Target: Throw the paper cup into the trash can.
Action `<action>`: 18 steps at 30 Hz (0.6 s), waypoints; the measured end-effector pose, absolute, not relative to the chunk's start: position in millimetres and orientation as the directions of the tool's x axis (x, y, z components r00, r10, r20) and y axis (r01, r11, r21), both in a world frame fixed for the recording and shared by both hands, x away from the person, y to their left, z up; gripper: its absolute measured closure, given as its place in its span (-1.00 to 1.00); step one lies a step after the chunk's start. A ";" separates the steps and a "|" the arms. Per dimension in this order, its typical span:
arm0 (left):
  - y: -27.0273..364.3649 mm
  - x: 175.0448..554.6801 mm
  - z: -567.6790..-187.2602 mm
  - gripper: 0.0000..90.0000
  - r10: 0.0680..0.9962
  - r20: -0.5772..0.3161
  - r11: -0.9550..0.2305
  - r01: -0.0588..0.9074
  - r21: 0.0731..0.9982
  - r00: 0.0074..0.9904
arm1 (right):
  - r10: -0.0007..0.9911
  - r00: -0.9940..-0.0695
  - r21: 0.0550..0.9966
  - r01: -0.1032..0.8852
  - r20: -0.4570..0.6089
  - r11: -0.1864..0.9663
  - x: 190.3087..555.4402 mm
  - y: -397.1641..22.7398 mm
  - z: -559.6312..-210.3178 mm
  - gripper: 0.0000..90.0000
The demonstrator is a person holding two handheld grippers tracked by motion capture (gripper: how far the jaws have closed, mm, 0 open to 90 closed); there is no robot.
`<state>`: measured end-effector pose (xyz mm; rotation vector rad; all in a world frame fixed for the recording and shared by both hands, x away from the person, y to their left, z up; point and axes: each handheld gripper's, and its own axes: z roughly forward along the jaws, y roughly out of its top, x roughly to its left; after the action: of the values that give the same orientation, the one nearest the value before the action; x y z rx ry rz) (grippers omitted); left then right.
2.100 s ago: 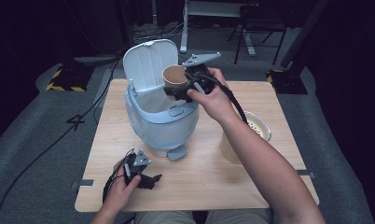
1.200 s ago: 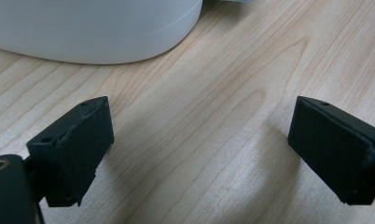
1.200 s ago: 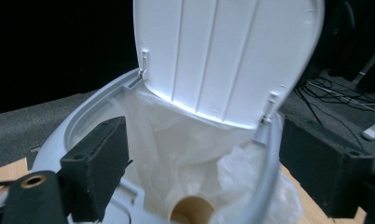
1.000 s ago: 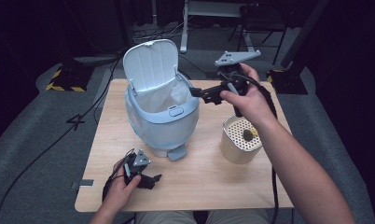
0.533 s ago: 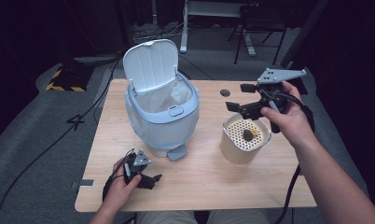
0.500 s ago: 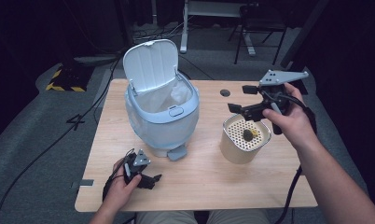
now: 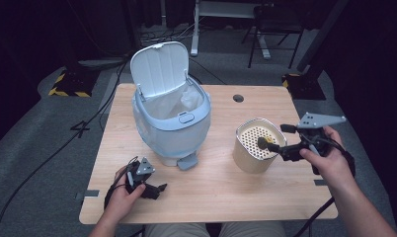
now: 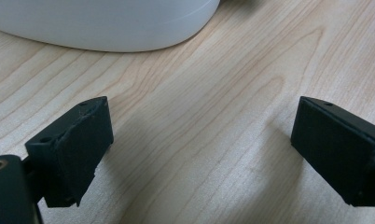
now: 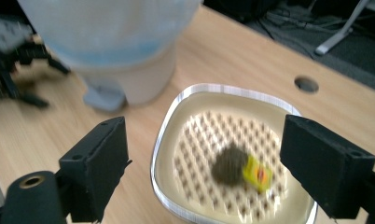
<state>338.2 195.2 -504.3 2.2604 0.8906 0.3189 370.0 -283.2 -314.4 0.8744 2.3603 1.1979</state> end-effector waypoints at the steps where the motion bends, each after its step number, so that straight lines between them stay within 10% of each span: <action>1: 195.4 338.2 -504.3 -0.86 0.677 -0.019 -0.537 0.511 0.671 0.735 | 0.665 -0.746 0.807 0.371 -0.035 0.459 366.6 -287.5 -321.1 -0.65; 18: 195.5 337.4 -504.4 -0.86 0.678 -0.020 -0.535 0.512 0.672 0.735 | 0.753 -0.655 0.788 0.495 0.061 0.367 337.0 -336.3 -438.9 -0.65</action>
<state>337.4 195.5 -504.4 2.2590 0.8934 0.3193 337.0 -336.3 -438.9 1.0999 2.3231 1.1765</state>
